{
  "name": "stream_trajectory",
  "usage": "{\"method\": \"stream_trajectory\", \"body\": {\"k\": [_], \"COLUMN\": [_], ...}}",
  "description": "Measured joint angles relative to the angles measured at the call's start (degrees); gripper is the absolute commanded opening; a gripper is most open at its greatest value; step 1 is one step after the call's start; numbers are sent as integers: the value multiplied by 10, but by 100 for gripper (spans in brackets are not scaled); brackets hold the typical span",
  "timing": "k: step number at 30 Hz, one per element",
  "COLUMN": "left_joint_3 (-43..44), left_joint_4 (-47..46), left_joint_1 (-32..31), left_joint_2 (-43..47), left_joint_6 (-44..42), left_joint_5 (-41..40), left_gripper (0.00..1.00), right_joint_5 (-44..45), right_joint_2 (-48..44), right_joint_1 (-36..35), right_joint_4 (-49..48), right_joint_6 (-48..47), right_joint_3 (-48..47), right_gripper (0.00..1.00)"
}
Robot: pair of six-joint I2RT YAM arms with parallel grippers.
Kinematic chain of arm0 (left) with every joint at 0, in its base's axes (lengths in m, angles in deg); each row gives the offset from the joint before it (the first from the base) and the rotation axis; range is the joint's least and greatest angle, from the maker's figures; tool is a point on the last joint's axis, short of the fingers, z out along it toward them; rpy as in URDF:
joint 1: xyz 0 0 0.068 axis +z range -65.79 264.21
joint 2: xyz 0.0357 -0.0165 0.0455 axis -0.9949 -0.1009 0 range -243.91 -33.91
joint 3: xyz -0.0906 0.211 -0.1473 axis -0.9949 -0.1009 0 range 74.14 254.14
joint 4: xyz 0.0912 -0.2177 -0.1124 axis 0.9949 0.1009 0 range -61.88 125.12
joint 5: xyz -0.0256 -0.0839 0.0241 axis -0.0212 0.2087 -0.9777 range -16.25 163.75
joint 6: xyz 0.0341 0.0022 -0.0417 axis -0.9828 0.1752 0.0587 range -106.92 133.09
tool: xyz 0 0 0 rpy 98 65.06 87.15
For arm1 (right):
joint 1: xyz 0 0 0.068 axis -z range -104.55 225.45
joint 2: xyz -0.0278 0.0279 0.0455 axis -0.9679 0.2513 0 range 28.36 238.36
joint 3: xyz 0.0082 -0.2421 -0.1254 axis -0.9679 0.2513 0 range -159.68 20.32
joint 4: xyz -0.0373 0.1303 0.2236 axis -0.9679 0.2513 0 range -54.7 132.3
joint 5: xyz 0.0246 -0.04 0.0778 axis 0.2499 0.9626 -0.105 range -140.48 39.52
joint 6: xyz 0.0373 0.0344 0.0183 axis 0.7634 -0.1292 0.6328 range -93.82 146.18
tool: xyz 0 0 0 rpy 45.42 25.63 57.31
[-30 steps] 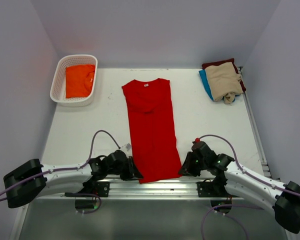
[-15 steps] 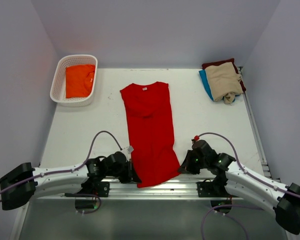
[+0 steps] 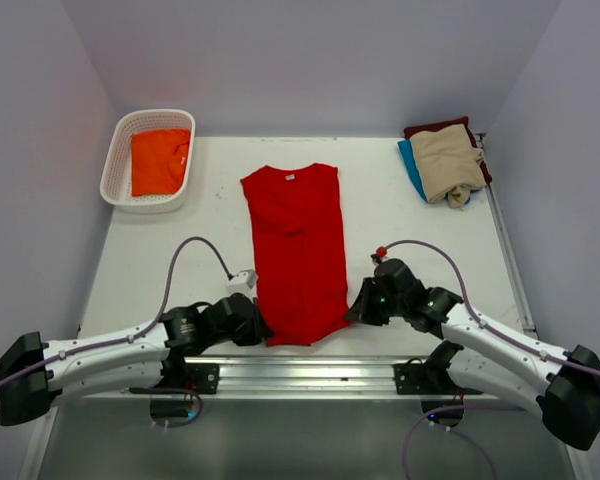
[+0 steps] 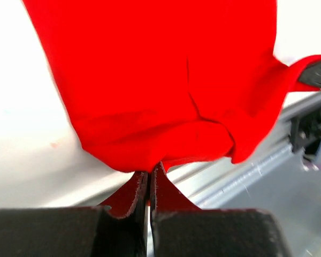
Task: Fold and stack the t-shirts
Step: Fold the tshirt
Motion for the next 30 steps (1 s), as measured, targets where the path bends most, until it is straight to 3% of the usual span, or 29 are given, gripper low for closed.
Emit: {"method": "stream_trajectory", "body": {"k": [7, 14, 30], "left_joint_3": [63, 82, 89], "left_joint_4": [9, -23, -164], "left_joint_1": [28, 117, 232], "left_joint_2": [-30, -82, -200], "left_joint_6": [-81, -168, -281], "left_joint_5": [-77, -89, -73], "left_gripper": [0, 0, 0], "right_joint_5": [55, 85, 122], "right_joint_2": [43, 127, 290], "right_joint_1": [0, 7, 36], "right_joint_4": [-8, -43, -97], "right_joint_6": [-44, -84, -150], "right_joint_3": [-78, -130, -228], "right_gripper": [0, 0, 0]}}
